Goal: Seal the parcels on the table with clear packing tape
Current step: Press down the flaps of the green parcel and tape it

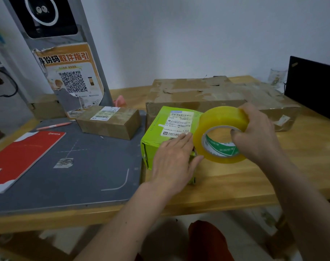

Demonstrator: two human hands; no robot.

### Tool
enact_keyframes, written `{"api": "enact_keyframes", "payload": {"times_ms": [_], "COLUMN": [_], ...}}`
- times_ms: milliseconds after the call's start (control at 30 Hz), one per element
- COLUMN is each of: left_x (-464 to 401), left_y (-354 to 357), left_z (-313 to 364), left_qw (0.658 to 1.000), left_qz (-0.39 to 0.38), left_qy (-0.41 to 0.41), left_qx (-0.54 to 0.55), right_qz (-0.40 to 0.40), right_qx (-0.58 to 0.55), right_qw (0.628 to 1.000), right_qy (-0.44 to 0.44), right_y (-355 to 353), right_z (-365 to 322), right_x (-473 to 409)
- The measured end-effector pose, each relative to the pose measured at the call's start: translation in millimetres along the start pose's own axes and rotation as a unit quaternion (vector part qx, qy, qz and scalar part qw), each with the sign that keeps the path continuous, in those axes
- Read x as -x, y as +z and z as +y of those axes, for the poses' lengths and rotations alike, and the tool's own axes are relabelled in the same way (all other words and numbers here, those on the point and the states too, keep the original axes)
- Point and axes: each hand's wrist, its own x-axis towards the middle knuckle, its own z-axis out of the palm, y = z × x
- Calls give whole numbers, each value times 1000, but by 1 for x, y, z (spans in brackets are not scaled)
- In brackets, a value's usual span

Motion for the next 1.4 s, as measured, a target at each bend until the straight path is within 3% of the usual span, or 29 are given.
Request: {"api": "enact_keyframes", "payload": {"times_ms": [167,533,600,733,1000,1067,1133,1200,1400], "left_x": [-6,-1,0,0,1,-1,-4,-9,-12], "left_y": [-5,-4,3,23,33,25,9,-5,-26], "left_z": [2,2,0,-7,1,-2,-9,-16,-31], "left_qw": [990,992,994,992,960,977,992,977,949], "left_qz": [-39,-65,-34,114,257,208,41,-74,-89], "left_qy": [-106,-91,-80,-20,59,15,-115,-199,-296], "left_qx": [-80,-61,-65,-57,100,47,-38,-36,63], "right_qz": [-2,1,-5,-7,1,-1,-6,-16,-49], "right_qx": [-24,-134,-171,-226,-237,-235,-226,-225,-204], "right_qw": [1000,990,982,967,962,962,966,967,973], "right_qy": [-4,49,78,119,138,137,128,122,94], "right_y": [3,28,35,45,46,45,43,41,35], "right_z": [7,47,53,59,58,57,53,47,24], "right_x": [1,26,27,34,36,37,34,30,8]}}
